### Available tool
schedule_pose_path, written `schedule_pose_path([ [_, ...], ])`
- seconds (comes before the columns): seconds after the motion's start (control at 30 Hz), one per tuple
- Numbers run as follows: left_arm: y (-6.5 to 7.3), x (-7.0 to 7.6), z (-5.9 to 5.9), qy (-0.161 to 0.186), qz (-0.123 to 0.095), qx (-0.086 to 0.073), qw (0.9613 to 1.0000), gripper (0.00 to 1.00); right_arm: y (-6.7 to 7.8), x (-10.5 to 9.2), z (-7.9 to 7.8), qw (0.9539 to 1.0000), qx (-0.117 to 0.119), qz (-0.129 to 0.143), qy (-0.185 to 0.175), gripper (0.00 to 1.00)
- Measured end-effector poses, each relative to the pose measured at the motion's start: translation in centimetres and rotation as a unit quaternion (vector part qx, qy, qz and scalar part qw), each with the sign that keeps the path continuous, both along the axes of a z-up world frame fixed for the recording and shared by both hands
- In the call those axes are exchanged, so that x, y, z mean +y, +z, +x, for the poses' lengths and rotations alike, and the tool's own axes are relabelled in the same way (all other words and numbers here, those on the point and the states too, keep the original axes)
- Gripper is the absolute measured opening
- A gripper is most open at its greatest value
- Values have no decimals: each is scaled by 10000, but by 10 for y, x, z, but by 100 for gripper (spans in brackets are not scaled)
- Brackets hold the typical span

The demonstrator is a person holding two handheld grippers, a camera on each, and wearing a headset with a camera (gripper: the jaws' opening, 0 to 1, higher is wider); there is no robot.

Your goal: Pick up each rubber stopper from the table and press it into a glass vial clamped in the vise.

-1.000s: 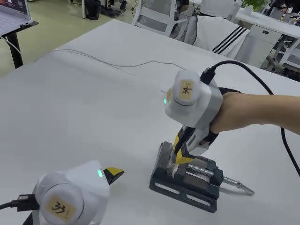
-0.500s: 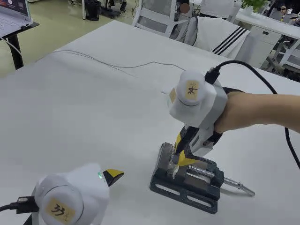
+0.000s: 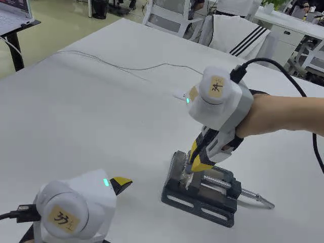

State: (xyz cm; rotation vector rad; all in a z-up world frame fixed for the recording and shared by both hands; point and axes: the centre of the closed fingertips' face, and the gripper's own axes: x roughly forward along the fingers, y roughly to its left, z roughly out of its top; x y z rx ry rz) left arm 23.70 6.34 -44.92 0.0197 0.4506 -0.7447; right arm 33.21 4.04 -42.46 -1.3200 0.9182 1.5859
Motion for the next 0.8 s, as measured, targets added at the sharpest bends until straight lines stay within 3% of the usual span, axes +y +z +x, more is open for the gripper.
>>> schedule_pose_path([
  [0.33, -3, 0, -1, 13, -14, 45, 10000, 99, -3, 1, 0, 10000, 25, -4, -12, 1],
  [0.6, -5, -3, -1, 8, -57, 86, 9999, 99, -4, 0, 0, 10000, -89, 25, -15, 0],
  [0.67, -5, -4, 0, 9, -73, 93, 9999, 99, -4, -1, 0, 9998, -97, 47, -179, 0],
  [0.8, -6, -7, 2, -9, -93, 117, 9999, 99, -5, -1, 1, 9998, -88, 72, -172, 0],
])
